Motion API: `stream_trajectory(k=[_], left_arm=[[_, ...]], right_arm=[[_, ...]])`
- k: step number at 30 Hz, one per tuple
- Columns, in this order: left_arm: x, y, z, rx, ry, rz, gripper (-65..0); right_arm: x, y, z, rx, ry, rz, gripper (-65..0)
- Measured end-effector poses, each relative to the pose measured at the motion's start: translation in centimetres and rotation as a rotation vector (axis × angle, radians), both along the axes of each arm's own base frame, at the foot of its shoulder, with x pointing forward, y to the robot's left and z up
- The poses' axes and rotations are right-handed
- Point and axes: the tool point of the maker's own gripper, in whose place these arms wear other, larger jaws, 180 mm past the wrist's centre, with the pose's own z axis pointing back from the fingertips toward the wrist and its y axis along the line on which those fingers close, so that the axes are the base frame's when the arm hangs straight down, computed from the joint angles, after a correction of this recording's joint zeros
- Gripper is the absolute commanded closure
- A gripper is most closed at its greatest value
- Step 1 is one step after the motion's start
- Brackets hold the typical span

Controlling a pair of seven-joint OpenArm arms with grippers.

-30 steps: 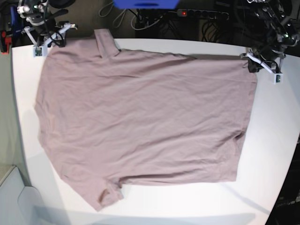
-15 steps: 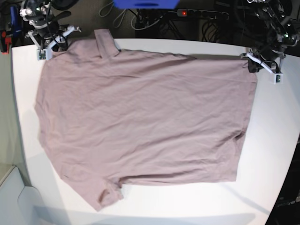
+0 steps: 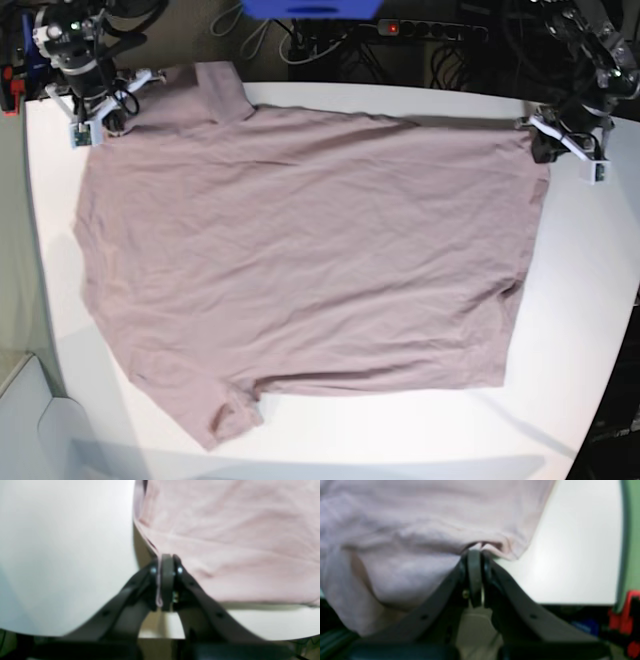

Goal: Layout the t-shirt on the table in an organized manner, then fold the t-shirt properly
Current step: 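Lift the collar edge with both grippers and fold it toward the hem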

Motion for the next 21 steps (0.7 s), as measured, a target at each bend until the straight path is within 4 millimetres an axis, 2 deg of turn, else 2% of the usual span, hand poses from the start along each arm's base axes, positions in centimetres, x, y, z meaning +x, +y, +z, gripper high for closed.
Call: stream_trajectory(k=[6,12,14,16,21], left_arm=[[-0.3,-0.1,1.2,0.031,-0.018,-0.018,-0.2],[-0.1,-0.1,1.9,0.041,-0.036,-0.022,-0.2],[0.1,-0.1,2.0,0.042,-0.041,-0.021,-0.2],[0.9,-0.1,2.3,0.039,-0.057,-0.020,-0.2],[3.6,-0.2,3.2,0.014,-0.120,-0.011,-0.2]], right_arm=[[1.3,-0.9,0.8,-0.030,-0.024,0.014,0.0],[4.2,-2.1,2.8,-0.070,-0.104,0.029,0.0],[4.6,-2.6,3.1,-0.084,-0.106,0.027,0.0],[4.8,-2.9,2.7,-0.088,-0.062,0.018,0.0],[6.9,-4.0,4.2,-0.123,-0.083,0.022,0.0]])
